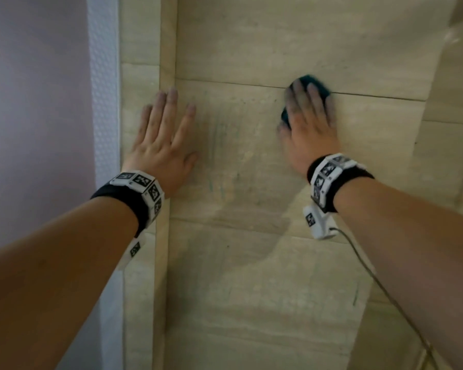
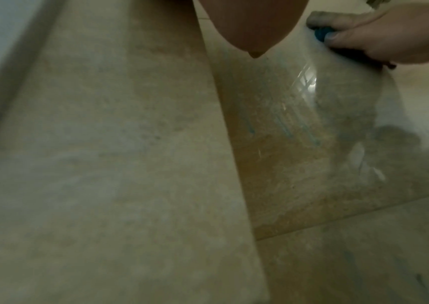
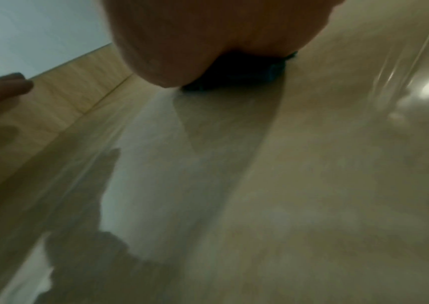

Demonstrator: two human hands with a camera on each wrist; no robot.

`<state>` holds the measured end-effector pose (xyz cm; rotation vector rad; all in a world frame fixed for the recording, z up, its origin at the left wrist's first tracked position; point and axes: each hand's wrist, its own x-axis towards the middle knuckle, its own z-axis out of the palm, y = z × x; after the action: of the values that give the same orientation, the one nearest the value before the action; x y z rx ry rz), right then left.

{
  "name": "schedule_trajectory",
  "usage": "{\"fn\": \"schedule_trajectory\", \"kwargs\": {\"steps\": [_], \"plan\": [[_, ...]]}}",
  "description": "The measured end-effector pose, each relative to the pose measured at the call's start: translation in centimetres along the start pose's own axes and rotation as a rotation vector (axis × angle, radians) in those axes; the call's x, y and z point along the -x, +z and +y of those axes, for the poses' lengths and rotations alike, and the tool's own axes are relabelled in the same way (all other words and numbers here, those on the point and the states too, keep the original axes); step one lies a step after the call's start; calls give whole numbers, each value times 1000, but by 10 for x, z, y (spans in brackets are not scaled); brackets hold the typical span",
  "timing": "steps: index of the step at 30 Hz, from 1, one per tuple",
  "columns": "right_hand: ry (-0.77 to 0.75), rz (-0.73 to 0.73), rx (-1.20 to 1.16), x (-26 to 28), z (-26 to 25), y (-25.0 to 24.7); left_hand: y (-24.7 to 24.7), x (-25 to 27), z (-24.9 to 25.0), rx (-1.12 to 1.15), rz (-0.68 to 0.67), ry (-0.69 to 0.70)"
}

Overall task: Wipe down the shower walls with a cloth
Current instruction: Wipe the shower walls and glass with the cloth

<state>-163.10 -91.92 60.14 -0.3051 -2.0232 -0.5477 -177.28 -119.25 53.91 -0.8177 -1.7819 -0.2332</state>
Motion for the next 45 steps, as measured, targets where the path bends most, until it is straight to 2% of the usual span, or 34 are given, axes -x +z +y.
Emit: {"fn": "schedule_trajectory", "kwargs": {"steps": [5, 7, 9, 11, 12, 17, 22, 24, 31, 34, 37, 38, 42, 45], "plan": [[-386, -132, 41, 78, -62, 41, 4, 3, 0, 31, 49, -18], [-496, -188, 58, 108, -73, 56, 6, 5, -2, 39, 66, -15], [-584, -214, 71, 117, -72, 61, 7, 7, -5, 47, 89, -1], [-635, -186, 70, 100, -60, 57, 8, 7, -8, 58, 92, 1], [-609, -163, 69, 85, -51, 51, 9, 8, -8, 66, 81, -4], [-253, -93, 59, -4, -5, 2, 7, 10, -4, 134, 68, -92], [-152, -10, 46, -16, -15, 3, 5, 13, -6, 210, 102, -225], [-182, -6, 47, -9, -32, 10, 4, 17, -9, 212, 100, -256], [-495, 7, 13, 45, -97, 51, 11, 20, -11, 156, 140, -201], [-603, 14, -9, 58, -103, 61, 13, 22, -13, 141, 137, -179], [-712, 11, 25, 34, -90, 53, 12, 22, -13, 148, 128, -173], [-685, 24, 39, 17, -82, 45, 12, 22, -13, 149, 120, -174], [-373, 37, 42, -50, -51, 5, 12, 23, -14, 156, 111, -173], [-272, 54, 47, -53, -57, 2, 12, 23, -13, 158, 114, -179]]}}
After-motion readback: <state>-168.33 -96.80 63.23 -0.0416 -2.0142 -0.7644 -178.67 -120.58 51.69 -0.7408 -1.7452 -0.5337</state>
